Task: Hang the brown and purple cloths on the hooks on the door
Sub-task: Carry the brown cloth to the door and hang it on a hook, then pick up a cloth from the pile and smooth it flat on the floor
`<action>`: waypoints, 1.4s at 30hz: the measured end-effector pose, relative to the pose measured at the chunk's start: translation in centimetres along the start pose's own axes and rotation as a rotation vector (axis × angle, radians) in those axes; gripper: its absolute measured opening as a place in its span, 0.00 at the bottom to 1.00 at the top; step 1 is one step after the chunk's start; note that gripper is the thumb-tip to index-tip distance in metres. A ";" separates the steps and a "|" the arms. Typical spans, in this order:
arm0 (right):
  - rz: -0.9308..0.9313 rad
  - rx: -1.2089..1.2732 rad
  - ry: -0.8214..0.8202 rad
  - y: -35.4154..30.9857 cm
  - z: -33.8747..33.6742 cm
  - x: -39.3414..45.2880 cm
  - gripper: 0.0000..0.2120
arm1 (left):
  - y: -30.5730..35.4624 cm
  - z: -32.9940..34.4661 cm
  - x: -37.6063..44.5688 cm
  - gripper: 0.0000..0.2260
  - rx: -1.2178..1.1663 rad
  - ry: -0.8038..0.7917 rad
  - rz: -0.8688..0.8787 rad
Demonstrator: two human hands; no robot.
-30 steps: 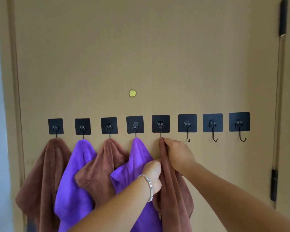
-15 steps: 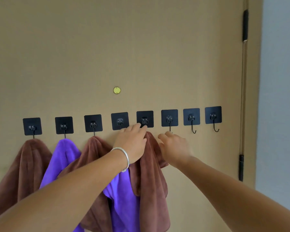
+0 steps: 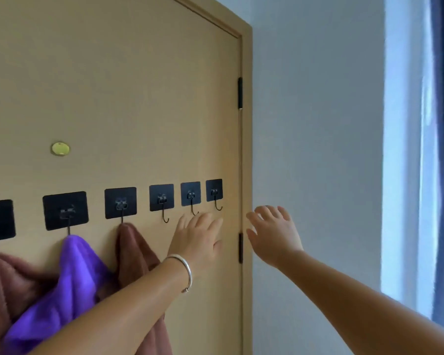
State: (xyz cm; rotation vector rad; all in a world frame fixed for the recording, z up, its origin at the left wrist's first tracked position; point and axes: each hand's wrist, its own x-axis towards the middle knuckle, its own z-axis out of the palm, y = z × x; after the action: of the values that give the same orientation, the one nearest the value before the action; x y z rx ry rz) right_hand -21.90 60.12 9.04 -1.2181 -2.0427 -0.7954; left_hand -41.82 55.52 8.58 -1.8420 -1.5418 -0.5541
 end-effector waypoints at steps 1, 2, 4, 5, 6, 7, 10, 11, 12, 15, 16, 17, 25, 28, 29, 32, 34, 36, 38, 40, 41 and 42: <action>0.028 -0.046 -0.012 1.1 -0.9 -1.3 0.17 | 1.6 0.4 0.2 0.23 -0.053 0.007 0.032; 0.058 -0.078 -0.018 2.0 -1.9 -2.5 0.17 | 3.1 0.7 0.3 0.22 -0.096 0.018 0.062; 0.123 -0.138 -0.029 4.2 -4.1 -5.6 0.16 | 7.0 1.1 0.6 0.22 -0.172 0.041 0.138; 0.157 -0.173 -0.040 5.5 -5.4 -7.3 0.16 | 9.2 1.1 0.7 0.23 -0.206 0.042 0.179; 0.185 -0.213 -0.054 6.6 -6.6 -8.9 0.15 | 11.3 1.1 0.9 0.24 -0.239 0.038 0.212; 0.218 -0.257 -0.076 8.0 -8.0 -10.7 0.15 | 13.7 0.9 1.1 0.24 -0.273 0.040 0.248; 0.327 -0.377 -0.140 11.8 -12.4 -15.5 0.16 | 20.4 -0.2 1.6 0.26 -0.372 0.048 0.339; 0.366 -0.413 -0.162 13.1 -13.9 -17.2 0.16 | 22.6 -0.7 1.7 0.26 -0.404 0.055 0.370; 0.409 -0.446 -0.184 14.5 -15.5 -18.9 0.17 | 24.9 -1.4 1.7 0.25 -0.431 0.066 0.404; 0.529 -0.539 -0.208 18.1 -20.5 -24.0 0.17 | 31.8 -3.9 1.7 0.24 -0.524 0.088 0.498; 0.564 -0.572 -0.220 19.2 -22.1 -25.7 0.18 | 34.1 -4.8 1.7 0.24 -0.553 0.092 0.526; 0.600 -0.601 -0.231 20.4 -23.8 -27.5 0.18 | 36.6 -5.8 1.5 0.25 -0.578 0.097 0.555; 0.857 -0.780 -0.277 27.0 -37.4 -40.7 0.21 | 54.0 -15.3 -1.4 0.26 -0.745 0.133 0.763; 0.955 -0.826 -0.284 28.3 -42.1 -45.6 0.22 | 60.0 -19.1 -3.2 0.26 -0.776 0.146 0.846; 0.985 -0.835 -0.285 28.5 -43.5 -47.1 0.22 | 61.7 -20.2 -3.7 0.27 -0.789 0.151 0.872; 1.065 -0.899 -0.287 28.8 -48.8 -52.5 0.22 | 67.9 -24.7 -6.3 0.27 -0.849 0.188 0.947; 1.118 -0.948 -0.299 28.5 -52.3 -55.7 0.22 | 71.5 -27.5 -8.2 0.27 -0.894 0.206 0.998; 1.175 -1.005 -0.308 27.8 -56.1 -59.2 0.22 | 75.1 -30.6 -10.8 0.27 -0.951 0.224 1.060; 1.239 -1.064 -0.321 26.8 -59.9 -62.4 0.23 | 78.3 -33.7 -13.7 0.27 -1.002 0.254 1.120; 1.297 -1.124 -0.323 25.5 -63.2 -65.2 0.22 | 80.9 -36.6 -16.5 0.27 -1.044 0.281 1.179; 1.317 -1.160 -0.328 24.7 -64.7 -66.4 0.21 | 82.1 -38.0 -17.8 0.27 -1.069 0.291 1.203; 1.341 -1.198 -0.337 23.6 -66.2 -67.8 0.20 | 83.3 -39.5 -19.4 0.27 -1.096 0.297 1.228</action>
State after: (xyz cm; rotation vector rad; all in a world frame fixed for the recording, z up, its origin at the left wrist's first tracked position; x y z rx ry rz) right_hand 38.71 -16.27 3.02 -2.9195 -0.2903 -1.0497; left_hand 38.71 6.83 4.30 -2.7855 0.4067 -1.0252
